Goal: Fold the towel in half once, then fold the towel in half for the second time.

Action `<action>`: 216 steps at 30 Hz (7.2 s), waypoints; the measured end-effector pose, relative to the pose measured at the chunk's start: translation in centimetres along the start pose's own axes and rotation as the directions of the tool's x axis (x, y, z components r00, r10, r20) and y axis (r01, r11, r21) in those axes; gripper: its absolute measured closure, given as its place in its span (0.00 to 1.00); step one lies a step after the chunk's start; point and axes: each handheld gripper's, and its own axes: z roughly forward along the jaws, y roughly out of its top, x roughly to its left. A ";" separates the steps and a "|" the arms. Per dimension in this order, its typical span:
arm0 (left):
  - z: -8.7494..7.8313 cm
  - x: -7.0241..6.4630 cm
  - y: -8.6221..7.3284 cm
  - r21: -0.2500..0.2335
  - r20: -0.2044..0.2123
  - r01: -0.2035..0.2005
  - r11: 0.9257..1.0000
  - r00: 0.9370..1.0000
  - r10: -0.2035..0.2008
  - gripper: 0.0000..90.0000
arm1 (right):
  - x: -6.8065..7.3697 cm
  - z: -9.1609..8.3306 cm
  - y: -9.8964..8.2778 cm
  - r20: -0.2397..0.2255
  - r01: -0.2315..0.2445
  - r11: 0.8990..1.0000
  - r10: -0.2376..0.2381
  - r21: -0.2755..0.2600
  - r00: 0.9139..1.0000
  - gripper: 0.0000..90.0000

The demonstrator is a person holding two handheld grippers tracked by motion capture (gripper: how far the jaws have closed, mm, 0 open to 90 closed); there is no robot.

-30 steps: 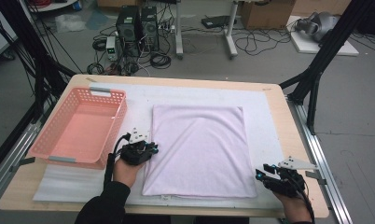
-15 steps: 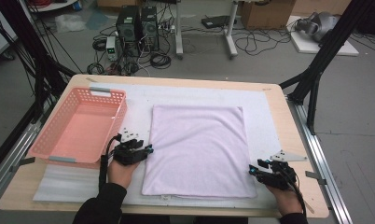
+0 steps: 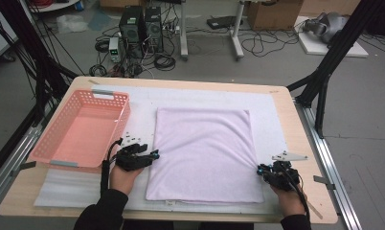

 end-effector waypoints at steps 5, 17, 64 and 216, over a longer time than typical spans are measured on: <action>-0.5 -0.2 0.2 -0.063 0.042 -0.001 0.998 0.999 0.003 0.39 | -1.0 -0.6 -0.3 0.010 -0.027 0.997 0.028 -0.071 1.000 0.61; -1.9 -0.4 1.3 -0.226 0.176 -0.019 0.974 0.983 0.060 0.19 | -1.2 -1.9 1.4 -0.015 0.018 0.961 -0.023 -0.275 1.000 0.28; 1.8 0.4 7.1 -0.171 0.153 0.009 0.985 0.988 0.018 0.21 | -3.4 0.3 5.0 -0.112 0.008 0.971 -0.036 -0.239 0.993 0.20; 0.7 1.2 2.3 -0.117 0.188 -0.032 0.993 0.981 0.053 0.91 | -2.8 3.8 8.8 -0.127 -0.073 0.977 0.048 -0.201 0.991 0.52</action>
